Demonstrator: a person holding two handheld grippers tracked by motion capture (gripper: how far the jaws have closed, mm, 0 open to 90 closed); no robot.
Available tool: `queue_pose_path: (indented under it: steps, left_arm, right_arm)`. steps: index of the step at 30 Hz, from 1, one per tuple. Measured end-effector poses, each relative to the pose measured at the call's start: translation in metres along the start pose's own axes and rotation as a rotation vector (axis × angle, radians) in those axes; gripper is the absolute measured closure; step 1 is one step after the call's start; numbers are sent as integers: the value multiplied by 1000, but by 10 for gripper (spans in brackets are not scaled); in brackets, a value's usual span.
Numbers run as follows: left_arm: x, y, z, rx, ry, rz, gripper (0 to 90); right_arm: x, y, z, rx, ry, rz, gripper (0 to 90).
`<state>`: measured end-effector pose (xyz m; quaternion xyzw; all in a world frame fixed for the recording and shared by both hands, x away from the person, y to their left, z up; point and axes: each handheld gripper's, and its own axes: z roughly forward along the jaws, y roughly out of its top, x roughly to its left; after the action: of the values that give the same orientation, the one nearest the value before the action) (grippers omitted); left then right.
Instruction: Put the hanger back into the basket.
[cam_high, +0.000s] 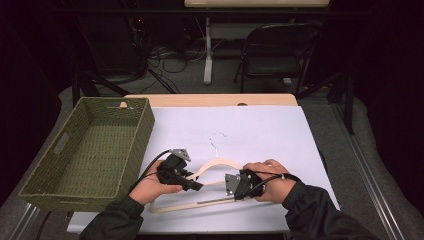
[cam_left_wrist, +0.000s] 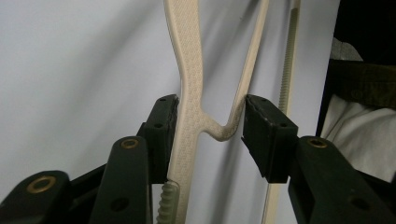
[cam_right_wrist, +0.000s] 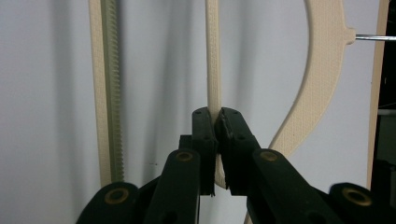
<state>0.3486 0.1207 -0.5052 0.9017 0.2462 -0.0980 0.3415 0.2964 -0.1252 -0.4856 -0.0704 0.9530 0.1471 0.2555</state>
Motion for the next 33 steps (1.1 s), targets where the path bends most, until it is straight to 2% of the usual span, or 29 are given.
queue_pose_path:
  steps: [1,2,9,13,14,15,16,20,21,25,28,29,32,33]
  left_arm:
    - [-1,0,0,3,21,5,579]
    - [-1,0,-1,2,2,11,586]
    - [-3,-1,1,31,-19,29,637]
    - [-4,-1,5,62,-27,31,661]
    - [-4,-1,6,75,-30,36,670]
    - [-5,-1,7,80,-32,38,678]
    - [-5,-1,8,93,-37,43,696]
    - [-5,-1,7,99,-51,51,727]
    - [-5,-1,6,93,-63,48,766]
    - [-4,-1,5,81,-78,38,812]
    - [-4,-1,4,79,-87,33,827]
    - [-2,-1,4,79,-97,26,838]
    - [-2,-1,4,79,-96,21,842]
    - [-1,-1,4,82,-97,20,844]
  right_arm:
    - [1,0,0,9,7,10,849]
    - [1,-1,1,8,7,9,848]
    - [0,-1,1,18,0,1,839]
    - [1,0,3,29,-7,-10,835]
    - [1,0,3,45,4,-9,834]
    - [1,1,3,60,-6,-20,833]
    - [2,0,6,50,-5,-21,829]
    - [2,0,7,54,-7,-25,829]
    - [2,0,8,60,-7,-19,829]
    - [1,0,9,64,-5,-19,826]
    - [0,0,13,50,-11,11,815]
    - [-3,-1,13,41,1,38,777]
    - [-5,-1,12,27,3,58,714]
    - [-7,-2,9,-8,3,90,668]
